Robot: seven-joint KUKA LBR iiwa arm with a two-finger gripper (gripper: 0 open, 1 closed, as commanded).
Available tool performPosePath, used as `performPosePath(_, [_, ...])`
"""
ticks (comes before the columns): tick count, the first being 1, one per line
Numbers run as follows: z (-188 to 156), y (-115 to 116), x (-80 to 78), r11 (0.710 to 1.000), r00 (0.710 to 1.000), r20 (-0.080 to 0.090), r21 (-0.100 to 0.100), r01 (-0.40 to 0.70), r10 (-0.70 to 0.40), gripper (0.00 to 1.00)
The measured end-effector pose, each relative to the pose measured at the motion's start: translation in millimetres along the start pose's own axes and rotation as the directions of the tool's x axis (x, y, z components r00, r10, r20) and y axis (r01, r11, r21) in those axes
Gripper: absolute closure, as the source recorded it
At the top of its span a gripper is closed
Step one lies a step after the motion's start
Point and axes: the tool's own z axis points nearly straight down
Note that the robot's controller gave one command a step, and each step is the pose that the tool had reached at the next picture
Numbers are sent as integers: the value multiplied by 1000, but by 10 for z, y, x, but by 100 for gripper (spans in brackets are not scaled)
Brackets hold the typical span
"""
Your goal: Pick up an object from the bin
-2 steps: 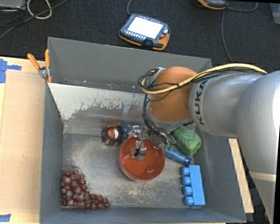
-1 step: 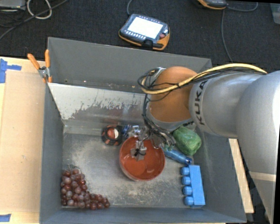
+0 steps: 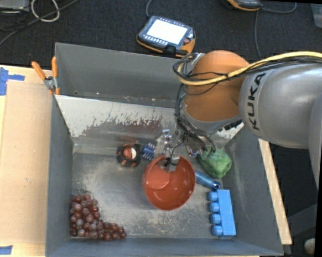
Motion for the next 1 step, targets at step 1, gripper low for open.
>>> performPosePath(1, [-634,25,0,1000,1000,3,0,0,0,100])
